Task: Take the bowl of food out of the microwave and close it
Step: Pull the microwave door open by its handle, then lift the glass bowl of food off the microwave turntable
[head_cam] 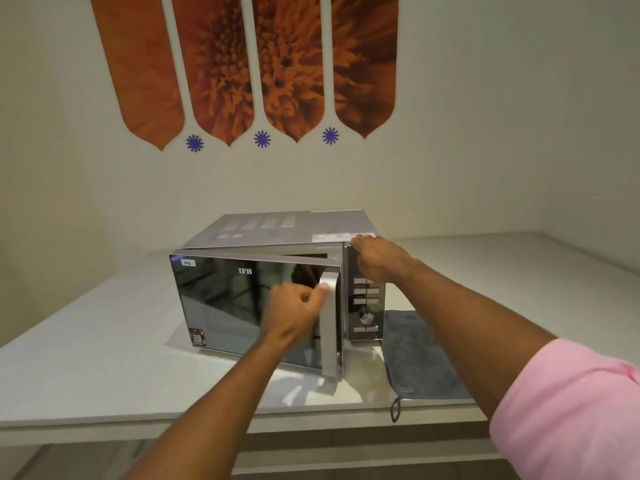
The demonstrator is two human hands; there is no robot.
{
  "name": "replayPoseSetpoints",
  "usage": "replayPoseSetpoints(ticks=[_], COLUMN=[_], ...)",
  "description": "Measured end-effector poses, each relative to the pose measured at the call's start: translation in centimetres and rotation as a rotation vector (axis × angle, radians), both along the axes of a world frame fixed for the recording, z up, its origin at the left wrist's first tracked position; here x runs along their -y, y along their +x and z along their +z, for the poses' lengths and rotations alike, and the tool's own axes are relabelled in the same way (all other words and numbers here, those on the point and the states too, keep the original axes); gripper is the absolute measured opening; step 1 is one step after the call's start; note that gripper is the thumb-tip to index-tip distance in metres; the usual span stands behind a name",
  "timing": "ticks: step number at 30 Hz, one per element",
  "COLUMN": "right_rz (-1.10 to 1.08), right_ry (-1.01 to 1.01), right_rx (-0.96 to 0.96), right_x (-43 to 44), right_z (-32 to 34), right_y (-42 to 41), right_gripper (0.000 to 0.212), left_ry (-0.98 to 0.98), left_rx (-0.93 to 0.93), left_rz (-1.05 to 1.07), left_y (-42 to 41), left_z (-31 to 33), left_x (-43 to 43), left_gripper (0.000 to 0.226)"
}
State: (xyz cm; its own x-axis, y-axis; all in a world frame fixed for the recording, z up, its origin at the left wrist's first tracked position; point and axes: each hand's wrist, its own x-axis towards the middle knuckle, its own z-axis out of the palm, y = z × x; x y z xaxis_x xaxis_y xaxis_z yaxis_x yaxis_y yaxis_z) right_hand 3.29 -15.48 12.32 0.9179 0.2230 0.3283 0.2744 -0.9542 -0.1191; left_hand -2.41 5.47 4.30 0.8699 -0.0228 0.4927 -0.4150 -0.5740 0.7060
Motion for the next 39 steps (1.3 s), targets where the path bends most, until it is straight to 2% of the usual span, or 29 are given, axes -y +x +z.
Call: replayPoseSetpoints(ticks=[3, 5, 7, 9, 12, 15, 19, 23, 30, 36, 39], right_rz=[-0.013, -0.015, -0.017, -0.017, -0.017, -0.023, -0.036, -0.022, -0.022, -0.038, -0.051], right_ry=[0.018, 0.029, 0.034, 0.03, 0.033, 0.049, 0.065, 0.056, 0.06, 0.049, 0.15], right_rx=[0.015, 0.023, 0.028, 0.025, 0.041, 0.078, 0.176, 0.294, 0.357, 0.386, 0.416], right_x=[-0.4, -0.6, -0.7, -0.6, -0.6, -0.8, -1.2, -1.4, -1.6, -1.7, -2.5], right_z=[-0.1, -0.2, -0.2, -0.3, -0.6, -1.0, -1.8, -3.1, -4.3, -5.6, -6.7], right_y=[-0.4, -0.7, -0.8, -0.8, -0.8, -0.9, -1.0, -0.8, -0.2, 0.3, 0.1], right_gripper=[0.032, 0.033, 0.033, 0.034, 0.034, 0.033, 0.034, 0.038, 0.041, 0.049, 0.056], left_ry=[-0.026, 0.055, 0.315, 0.598, 0.761, 0.783, 0.856, 0.891, 0.906, 0.815, 0.76], left_rx=[0.331, 0.395, 0.297, 0.07, -0.224, -0.324, -0.44, -0.518, -0.498, -0.494, -0.456], left_rz=[0.272, 0.383, 0.487, 0.59, 0.587, 0.552, 0.548, 0.546, 0.622, 0.641, 0.719], left_y=[-1.8, -2.4, -2.6, -2.7, -3.2, -3.9, -5.3, -6.5, -7.9, -7.3, -6.9], left_z=[3.9, 6.9, 9.1, 10.2, 10.6, 11.0, 11.6, 11.8, 10.9, 10.4, 9.4], left_x=[-3.5, -4.9, -6.3, -7.7, -10.0, -11.4, -13.4, -15.5, -16.8, -16.8, -16.8], left_gripper=[0.067, 0.061, 0.052, 0.053, 0.064, 0.069, 0.093, 0.102, 0.096, 0.113, 0.121])
